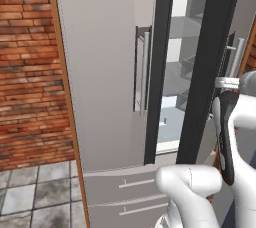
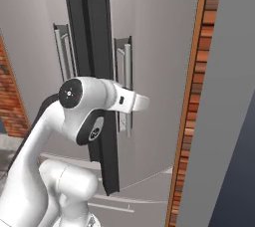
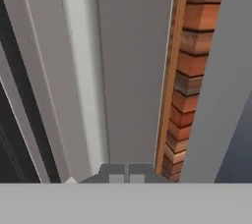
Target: Gather the mushroom and avocado from the fridge and place them on a tray on the dining counter. Then gather the steak and chicken drumstick from the fridge and place them on the other tray.
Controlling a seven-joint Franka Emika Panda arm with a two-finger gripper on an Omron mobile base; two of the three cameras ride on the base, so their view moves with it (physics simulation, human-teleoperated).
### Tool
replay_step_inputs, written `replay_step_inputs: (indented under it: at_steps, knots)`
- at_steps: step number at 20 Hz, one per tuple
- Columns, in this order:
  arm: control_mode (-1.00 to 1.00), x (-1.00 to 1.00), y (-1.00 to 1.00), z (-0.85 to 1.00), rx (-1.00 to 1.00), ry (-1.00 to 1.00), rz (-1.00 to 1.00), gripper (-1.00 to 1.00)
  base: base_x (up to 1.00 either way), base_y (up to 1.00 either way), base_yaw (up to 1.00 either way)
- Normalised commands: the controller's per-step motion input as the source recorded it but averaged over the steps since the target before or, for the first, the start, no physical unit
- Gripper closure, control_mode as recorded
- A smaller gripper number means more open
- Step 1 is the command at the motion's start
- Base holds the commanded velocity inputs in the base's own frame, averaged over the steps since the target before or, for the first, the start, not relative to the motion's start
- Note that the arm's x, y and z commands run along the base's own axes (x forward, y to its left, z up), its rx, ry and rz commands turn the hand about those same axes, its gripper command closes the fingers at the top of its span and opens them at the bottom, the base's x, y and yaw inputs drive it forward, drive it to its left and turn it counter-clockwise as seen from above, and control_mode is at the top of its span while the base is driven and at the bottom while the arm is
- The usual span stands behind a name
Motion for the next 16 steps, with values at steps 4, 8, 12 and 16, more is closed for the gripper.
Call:
replay_step_inputs:
  at_steps: [4,8,12,16]
  knots:
    - [-1.0,-0.51,-0.51,0.12,0.01,0.0,-0.13,1.0,0.0,0.0,0.0]
    - [-1.0,-0.65,-0.32,0.03,0.0,0.0,-0.1,-1.0,0.0,0.0,0.0]
    - [-1.0,-0.93,0.31,0.33,0.0,-0.01,-0.07,-1.0,0.0,0.0,0.0]
    - [-1.0,-0.37,1.0,0.36,-0.09,0.01,0.0,-1.0,0.0,0.0,0.0]
